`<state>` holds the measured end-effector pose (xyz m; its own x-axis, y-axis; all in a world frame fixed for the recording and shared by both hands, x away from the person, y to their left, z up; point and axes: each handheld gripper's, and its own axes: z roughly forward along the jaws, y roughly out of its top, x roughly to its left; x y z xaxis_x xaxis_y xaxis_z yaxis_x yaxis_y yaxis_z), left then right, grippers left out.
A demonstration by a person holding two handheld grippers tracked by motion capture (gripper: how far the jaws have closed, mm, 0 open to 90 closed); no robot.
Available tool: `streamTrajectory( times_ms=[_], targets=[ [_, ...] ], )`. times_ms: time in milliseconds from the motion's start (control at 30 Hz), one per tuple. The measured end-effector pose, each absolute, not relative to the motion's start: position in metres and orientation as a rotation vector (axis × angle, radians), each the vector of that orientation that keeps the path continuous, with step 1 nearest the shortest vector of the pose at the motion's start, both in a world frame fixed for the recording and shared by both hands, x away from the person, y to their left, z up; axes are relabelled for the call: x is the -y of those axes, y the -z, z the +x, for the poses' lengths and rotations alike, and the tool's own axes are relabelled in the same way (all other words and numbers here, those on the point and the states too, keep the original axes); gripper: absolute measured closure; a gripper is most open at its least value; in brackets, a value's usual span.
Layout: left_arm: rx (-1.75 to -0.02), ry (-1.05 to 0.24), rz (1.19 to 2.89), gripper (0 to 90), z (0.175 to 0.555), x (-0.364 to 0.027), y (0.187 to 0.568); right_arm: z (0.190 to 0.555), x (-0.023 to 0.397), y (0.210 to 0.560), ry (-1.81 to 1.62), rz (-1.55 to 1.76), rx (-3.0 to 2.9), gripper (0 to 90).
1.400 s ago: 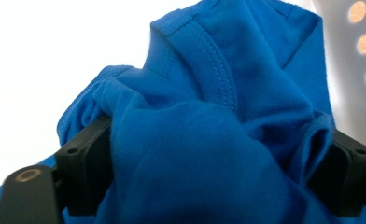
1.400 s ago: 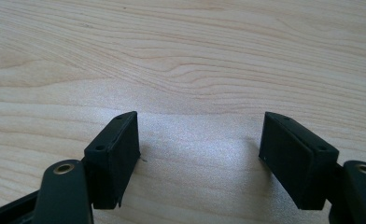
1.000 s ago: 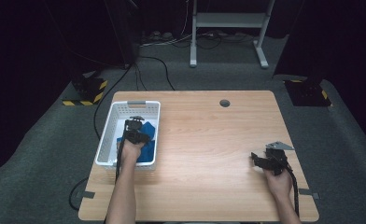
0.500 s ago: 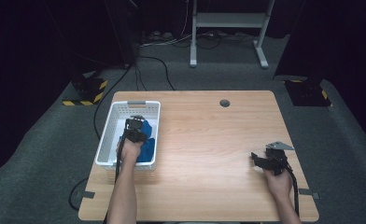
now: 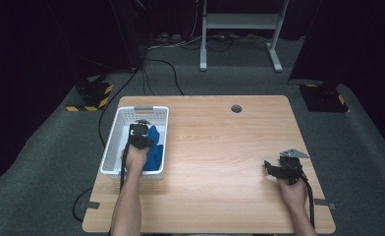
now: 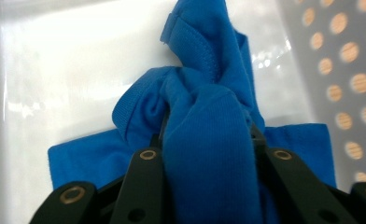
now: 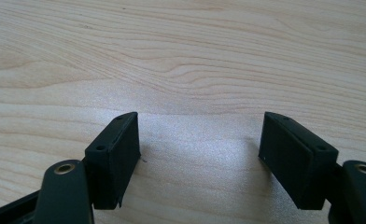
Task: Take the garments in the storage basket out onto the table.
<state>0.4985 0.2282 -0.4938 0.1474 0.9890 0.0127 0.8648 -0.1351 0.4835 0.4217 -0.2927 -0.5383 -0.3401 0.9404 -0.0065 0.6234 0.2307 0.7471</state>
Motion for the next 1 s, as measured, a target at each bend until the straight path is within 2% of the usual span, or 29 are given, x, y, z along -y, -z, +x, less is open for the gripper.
streamTrajectory(
  times_ms=[733, 1000],
  targets=[
    [-1.676, -0.436, 1.886, 71.0, 0.486, -0.237, 0.47, 0.422, 0.293, 0.538, -0.914, 1.435, -2.047, 28.8],
    [-1.649, -0.459, 1.852, 71.4, 0.481, -0.24, 0.462, 0.422, 0.293, 0.538, -0.916, 1.434, -2.048, 28.7]
  ],
)
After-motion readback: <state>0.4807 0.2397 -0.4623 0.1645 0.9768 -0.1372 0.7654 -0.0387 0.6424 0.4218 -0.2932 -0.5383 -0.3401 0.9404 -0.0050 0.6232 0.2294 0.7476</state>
